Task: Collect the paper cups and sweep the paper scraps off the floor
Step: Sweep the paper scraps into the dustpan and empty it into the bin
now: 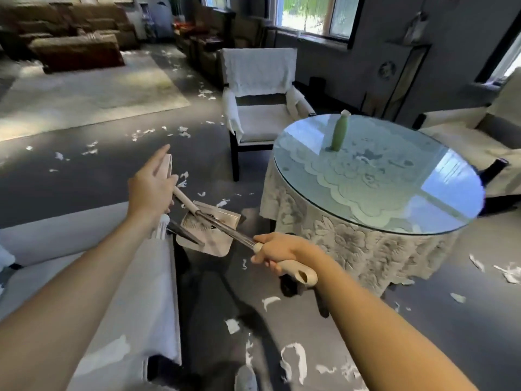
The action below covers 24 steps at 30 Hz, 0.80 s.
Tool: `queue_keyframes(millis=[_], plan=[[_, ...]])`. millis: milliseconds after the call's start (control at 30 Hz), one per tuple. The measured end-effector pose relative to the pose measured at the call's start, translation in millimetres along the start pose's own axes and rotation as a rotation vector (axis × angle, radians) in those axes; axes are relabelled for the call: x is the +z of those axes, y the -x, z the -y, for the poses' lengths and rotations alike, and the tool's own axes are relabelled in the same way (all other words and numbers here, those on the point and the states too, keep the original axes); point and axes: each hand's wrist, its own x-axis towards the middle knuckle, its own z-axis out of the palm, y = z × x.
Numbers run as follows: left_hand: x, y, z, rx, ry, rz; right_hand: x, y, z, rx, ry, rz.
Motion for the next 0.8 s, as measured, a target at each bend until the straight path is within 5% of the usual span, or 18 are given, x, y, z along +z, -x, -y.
queue_keyframes(millis=[233,567,800], plan=[[54,-210,13,0.102,-0.044,0.018,-85,-151,131,0.026,-0.024,0.006],[128,-534,83,0.036,-0.031,-0.155,-200,-402,328,-0.136,0.275,-0.052],[139,-749,114,0.033,-0.049,-0.211,-249,-563,485,-0.162,0.245,-0.024]])
